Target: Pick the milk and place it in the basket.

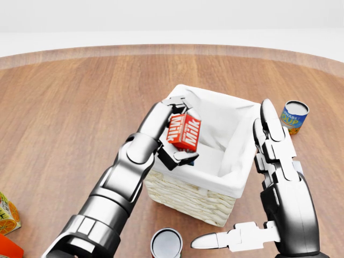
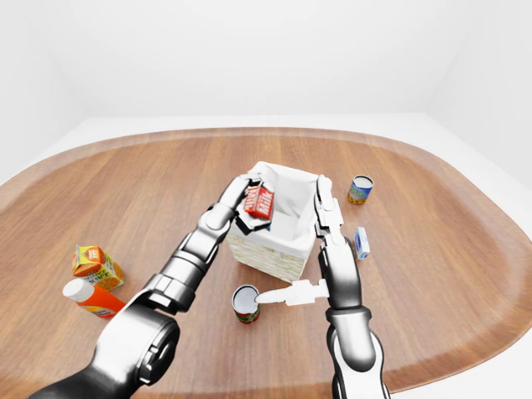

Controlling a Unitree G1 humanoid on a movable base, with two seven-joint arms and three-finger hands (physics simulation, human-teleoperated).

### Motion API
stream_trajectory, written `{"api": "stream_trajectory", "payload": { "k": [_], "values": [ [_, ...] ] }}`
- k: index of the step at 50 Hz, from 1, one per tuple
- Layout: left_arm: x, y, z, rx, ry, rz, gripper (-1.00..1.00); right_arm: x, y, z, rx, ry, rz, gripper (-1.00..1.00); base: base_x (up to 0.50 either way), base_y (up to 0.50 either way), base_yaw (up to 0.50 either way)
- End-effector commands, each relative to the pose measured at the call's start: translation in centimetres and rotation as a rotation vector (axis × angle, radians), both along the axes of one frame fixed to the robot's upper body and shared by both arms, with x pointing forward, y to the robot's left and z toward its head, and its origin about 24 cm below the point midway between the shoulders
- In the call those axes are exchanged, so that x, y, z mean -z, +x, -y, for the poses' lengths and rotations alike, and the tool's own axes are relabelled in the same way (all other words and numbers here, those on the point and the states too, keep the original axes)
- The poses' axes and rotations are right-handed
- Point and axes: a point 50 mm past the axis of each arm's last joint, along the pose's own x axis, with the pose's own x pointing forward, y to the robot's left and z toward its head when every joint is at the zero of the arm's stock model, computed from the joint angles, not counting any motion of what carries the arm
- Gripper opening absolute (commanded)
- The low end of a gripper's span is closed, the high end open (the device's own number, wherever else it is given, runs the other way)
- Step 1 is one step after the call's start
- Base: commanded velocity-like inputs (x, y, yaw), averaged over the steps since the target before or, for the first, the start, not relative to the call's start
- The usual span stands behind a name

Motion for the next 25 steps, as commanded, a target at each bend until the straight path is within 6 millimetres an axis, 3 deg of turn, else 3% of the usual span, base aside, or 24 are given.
{"api": "stream_trajectory", "payload": {
  "k": [1,16,17,18,25],
  "values": [
    [0.7,0.0,0.1,-0.023,-0.008,-0.031,-1.00,0.0,0.0,0.0,0.000,-0.001,0.000,1.00,0.00,0.00,0.00],
    [1.6,-0.4,0.3,-0.016,0.016,-0.051,-1.00,0.0,-0.1,0.0,-0.002,0.000,0.000,1.00,0.00,0.00,0.00],
    [1.7,-0.3,0.2,-0.028,0.030,-0.050,0.39,0.0,-0.1,0.0,-0.002,-0.001,0.000,1.00,0.00,0.00,0.00],
    [1.7,-0.4,0.2,-0.026,0.032,-0.052,1.00,0.0,-0.1,0.0,-0.002,-0.001,0.000,1.00,0.00,0.00,0.00],
    [1.5,-0.4,0.3,-0.024,0.021,-0.042,1.00,0.0,0.0,0.0,-0.001,-0.001,0.000,1.00,0.00,0.00,0.00]
  ]
}}
